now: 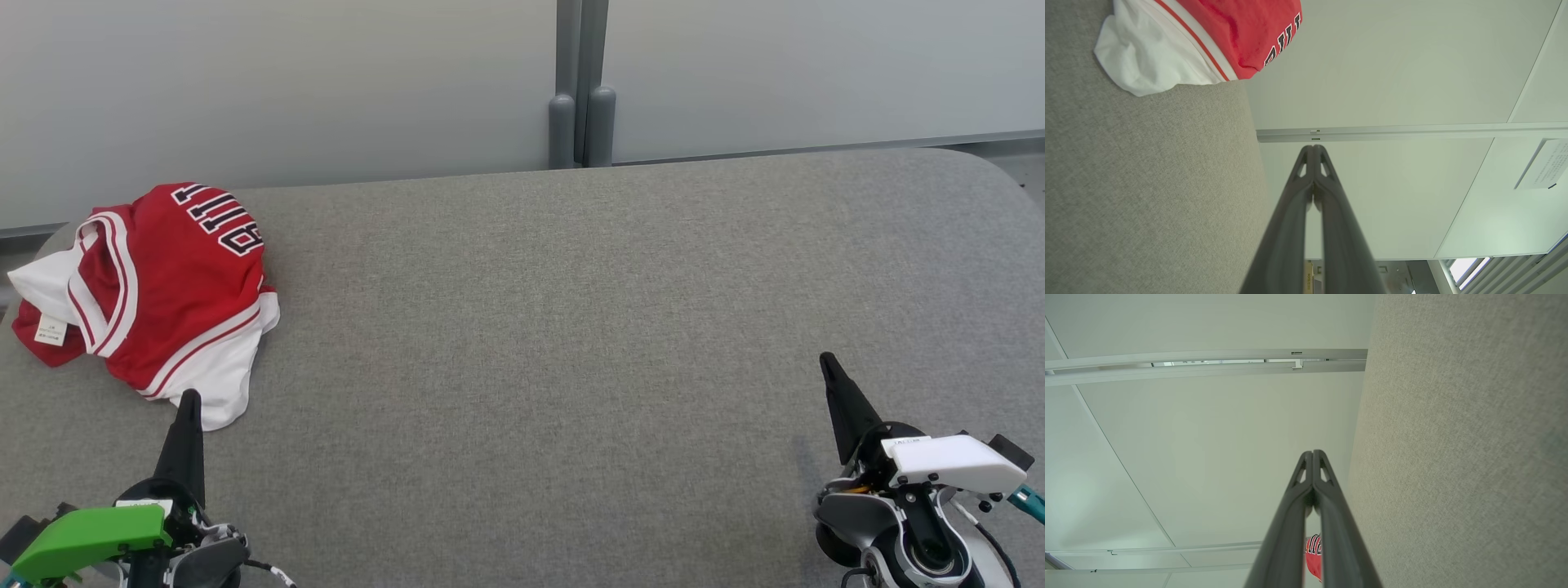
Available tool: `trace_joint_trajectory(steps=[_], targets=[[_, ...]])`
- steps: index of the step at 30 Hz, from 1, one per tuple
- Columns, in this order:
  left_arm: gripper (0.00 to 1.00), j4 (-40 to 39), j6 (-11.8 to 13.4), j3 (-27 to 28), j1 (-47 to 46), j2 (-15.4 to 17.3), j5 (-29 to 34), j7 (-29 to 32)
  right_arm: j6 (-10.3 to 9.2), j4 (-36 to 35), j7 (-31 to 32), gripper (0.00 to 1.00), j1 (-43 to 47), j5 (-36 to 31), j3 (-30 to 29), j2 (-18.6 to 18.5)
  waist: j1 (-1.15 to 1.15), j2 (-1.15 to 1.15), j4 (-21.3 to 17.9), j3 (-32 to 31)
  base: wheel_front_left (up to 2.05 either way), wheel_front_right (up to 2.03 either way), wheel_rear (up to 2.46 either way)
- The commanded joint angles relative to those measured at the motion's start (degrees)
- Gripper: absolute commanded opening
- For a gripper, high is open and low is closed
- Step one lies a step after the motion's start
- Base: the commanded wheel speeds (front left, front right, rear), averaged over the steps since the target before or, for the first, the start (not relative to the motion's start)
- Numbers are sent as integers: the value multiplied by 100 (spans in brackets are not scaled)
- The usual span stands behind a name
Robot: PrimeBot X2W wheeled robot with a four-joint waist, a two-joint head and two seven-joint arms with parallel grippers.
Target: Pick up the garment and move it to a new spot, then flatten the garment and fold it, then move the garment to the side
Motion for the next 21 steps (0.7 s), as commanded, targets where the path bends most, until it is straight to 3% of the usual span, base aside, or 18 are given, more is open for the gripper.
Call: trace_joint_trajectory(steps=[1,21], targets=[[0,12,-4,4,-103,18,47,3,8,4,1,0,-36,-9,2,-18,0,58,0,0,0,0,0],[0,12,-4,4,-103,18,47,2,8,4,1,0,-36,-9,2,-17,0,58,0,0,0,0,0]])
